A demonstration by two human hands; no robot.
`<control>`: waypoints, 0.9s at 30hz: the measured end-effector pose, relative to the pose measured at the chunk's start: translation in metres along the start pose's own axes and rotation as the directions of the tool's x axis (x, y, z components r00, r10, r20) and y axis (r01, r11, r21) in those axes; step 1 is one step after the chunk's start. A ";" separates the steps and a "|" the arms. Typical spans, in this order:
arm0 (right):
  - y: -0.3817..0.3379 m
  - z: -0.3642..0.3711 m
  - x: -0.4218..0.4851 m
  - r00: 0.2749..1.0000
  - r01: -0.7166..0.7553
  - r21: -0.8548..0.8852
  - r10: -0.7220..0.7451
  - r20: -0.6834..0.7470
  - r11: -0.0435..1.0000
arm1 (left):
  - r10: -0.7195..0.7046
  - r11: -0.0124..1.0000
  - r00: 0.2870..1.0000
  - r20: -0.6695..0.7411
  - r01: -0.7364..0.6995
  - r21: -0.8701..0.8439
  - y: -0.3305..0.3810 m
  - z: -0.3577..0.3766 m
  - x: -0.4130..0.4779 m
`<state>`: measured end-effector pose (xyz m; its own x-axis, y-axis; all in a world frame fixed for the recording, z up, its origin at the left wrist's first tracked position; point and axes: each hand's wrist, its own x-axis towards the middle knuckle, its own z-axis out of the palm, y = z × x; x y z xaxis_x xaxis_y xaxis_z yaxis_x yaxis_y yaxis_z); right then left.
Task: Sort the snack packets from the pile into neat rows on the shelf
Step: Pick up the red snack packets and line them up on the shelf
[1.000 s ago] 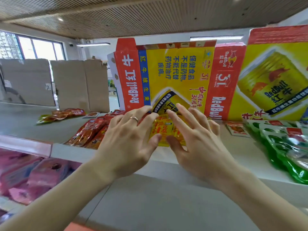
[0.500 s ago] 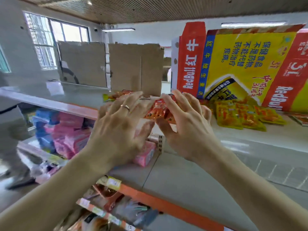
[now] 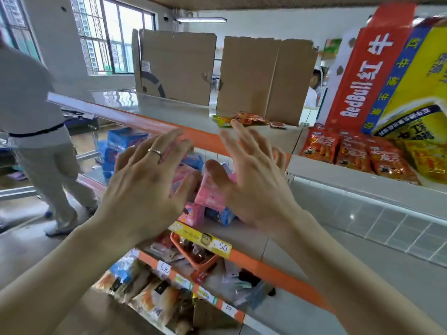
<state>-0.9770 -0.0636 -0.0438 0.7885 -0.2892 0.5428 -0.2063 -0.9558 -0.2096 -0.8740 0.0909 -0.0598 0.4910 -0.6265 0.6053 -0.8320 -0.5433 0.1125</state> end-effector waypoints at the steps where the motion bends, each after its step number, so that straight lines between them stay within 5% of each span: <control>1: -0.004 0.004 0.003 1.000 0.001 -0.002 -0.001 0.003 1.000 | 0.002 1.000 1.000 0.009 -0.002 -0.004 -0.006 0.000 0.001; 27: 0.073 0.041 0.127 0.996 -0.085 -0.025 0.084 -0.016 0.996 | 0.110 0.993 0.994 0.021 -0.109 -0.040 -0.039 0.088 0.143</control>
<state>-0.8681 -0.1680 -0.0240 0.7588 -0.3695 0.5364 -0.2867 -0.9289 -0.2343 -0.7483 -0.0269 -0.0467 0.4019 -0.6939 0.5974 -0.8901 -0.4493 0.0770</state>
